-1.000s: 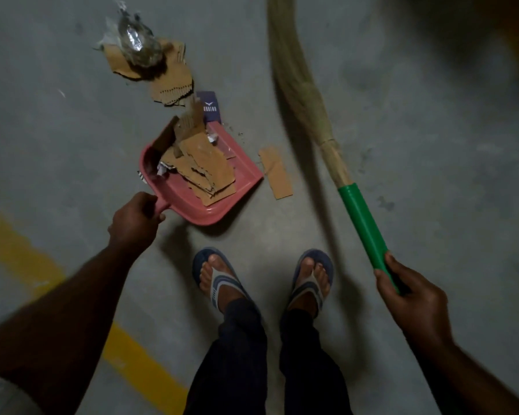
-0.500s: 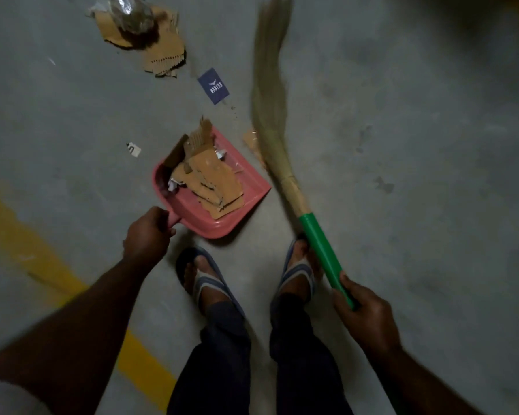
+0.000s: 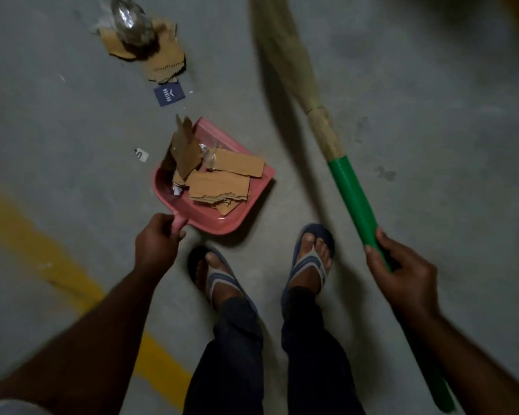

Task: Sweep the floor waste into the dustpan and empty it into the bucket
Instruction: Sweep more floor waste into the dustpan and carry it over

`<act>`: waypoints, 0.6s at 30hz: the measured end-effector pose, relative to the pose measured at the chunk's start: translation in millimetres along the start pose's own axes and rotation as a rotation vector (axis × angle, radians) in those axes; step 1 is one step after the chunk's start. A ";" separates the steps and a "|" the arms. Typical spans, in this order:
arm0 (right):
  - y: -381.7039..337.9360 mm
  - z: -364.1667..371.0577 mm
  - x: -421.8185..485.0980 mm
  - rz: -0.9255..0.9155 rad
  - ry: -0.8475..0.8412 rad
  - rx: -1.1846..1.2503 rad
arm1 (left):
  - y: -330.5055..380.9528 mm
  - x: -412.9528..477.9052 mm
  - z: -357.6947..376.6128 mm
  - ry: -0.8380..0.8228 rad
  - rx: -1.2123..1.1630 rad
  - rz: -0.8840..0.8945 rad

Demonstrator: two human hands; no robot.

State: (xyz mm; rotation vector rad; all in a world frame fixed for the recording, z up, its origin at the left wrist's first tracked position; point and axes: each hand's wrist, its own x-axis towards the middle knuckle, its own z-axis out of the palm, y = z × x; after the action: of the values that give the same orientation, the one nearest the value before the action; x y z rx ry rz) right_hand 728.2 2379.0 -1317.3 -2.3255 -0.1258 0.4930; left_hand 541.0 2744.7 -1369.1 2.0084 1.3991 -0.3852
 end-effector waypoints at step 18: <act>-39.7 116.8 13.2 0.144 -0.345 -0.137 | -52.2 85.2 -24.1 -0.024 0.178 -0.046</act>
State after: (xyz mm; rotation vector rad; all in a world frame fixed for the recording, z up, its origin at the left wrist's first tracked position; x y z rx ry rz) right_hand 697.5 2487.2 -1369.9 -2.3721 -0.1608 0.9840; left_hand 523.3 2833.4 -1417.9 2.1076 1.4423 -0.5696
